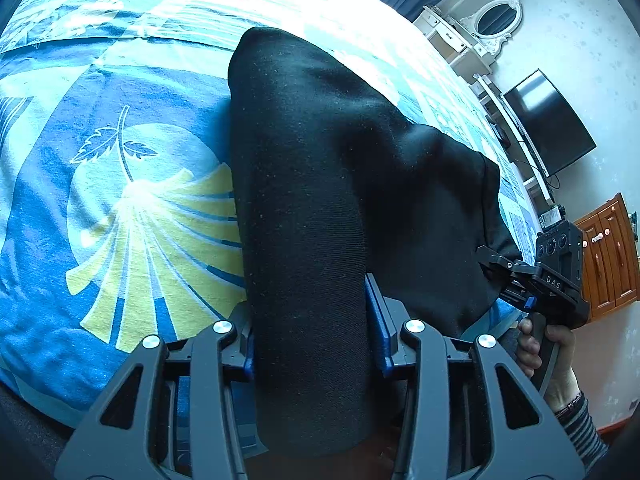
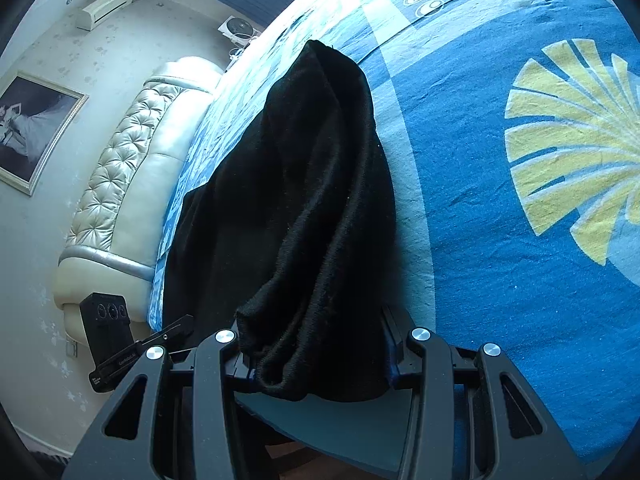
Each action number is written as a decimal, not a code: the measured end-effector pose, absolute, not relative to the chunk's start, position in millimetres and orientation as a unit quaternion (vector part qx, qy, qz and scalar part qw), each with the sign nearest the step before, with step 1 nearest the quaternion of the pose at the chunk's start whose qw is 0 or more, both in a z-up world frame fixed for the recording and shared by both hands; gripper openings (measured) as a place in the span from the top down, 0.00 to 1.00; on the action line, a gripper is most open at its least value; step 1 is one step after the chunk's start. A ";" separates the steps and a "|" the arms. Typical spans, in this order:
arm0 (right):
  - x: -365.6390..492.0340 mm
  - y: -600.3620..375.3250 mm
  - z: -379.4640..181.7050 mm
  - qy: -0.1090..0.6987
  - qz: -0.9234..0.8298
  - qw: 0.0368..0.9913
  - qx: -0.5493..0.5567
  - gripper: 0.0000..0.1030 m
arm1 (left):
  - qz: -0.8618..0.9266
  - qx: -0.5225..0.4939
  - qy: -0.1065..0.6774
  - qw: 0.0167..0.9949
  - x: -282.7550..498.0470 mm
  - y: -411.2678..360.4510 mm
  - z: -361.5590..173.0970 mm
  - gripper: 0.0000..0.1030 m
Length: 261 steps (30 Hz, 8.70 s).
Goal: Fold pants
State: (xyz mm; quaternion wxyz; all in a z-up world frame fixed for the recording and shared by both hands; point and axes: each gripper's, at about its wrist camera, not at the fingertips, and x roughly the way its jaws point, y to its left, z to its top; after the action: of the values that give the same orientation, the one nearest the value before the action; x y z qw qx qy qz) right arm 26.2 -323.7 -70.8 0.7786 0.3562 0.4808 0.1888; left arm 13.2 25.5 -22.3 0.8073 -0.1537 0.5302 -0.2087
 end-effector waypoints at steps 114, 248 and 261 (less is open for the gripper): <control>136.7 -268.5 -69.4 0.436 0.211 0.766 0.423 0.23 | -0.233 -0.327 0.488 0.775 103.4 128.3 -49.0 0.08; 17.0 -261.9 -34.4 0.487 0.137 0.845 0.171 0.28 | -0.013 0.038 0.418 0.907 -19.5 23.6 20.6 0.02; 9.8 -254.3 -33.3 0.489 0.134 0.847 0.156 0.26 | -0.004 0.021 0.434 0.901 -18.9 28.0 21.1 0.02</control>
State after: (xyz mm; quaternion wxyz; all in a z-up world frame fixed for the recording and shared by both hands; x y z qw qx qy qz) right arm 9.8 -254.3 -33.3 0.8475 0.1559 0.4894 0.1339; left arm -18.9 28.0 21.1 0.9006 0.0207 0.4341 -0.0045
